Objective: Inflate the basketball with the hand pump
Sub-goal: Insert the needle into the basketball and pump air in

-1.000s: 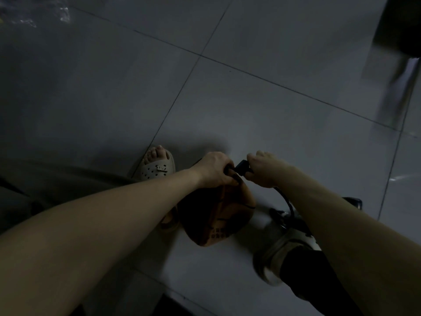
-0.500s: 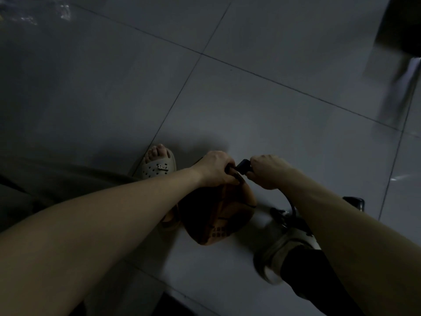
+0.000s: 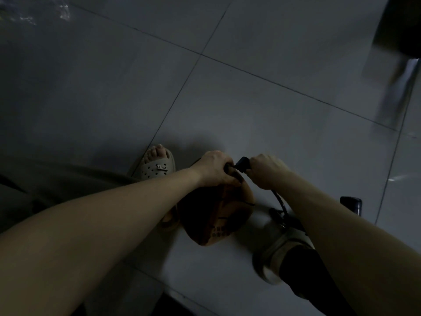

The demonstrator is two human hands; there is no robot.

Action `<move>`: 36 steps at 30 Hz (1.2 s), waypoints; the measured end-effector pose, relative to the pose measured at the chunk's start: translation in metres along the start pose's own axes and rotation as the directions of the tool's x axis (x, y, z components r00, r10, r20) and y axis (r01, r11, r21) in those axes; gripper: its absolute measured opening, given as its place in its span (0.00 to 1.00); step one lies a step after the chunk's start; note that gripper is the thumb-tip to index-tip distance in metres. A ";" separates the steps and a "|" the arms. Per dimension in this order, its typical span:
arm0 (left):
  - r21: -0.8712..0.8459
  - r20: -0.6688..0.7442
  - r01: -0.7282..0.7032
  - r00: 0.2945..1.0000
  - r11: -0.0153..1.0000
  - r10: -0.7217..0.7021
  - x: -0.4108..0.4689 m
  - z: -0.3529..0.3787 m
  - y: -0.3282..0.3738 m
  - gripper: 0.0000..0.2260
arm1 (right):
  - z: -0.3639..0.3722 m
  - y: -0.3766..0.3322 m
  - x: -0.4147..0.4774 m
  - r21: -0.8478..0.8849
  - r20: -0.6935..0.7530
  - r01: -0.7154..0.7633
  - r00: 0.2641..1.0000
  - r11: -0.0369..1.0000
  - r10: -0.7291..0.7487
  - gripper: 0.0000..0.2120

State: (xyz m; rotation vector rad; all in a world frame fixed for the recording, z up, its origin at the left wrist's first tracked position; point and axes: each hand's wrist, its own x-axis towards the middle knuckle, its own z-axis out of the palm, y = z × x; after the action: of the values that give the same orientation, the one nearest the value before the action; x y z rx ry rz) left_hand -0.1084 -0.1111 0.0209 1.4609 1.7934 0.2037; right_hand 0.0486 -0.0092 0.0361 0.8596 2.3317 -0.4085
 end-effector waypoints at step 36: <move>0.029 0.000 0.377 0.926 0.926 -0.377 0.014 0.007 0.043 0.16 | -0.060 0.048 -0.211 0.792 -0.283 -0.320 0.561 0.520 0.778 0.05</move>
State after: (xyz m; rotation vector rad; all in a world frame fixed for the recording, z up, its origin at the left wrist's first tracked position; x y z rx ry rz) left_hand -0.0712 -0.0878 0.0342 1.1037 2.0391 -0.0235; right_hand 0.1810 -0.0464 0.2132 2.4176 2.1745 -0.7655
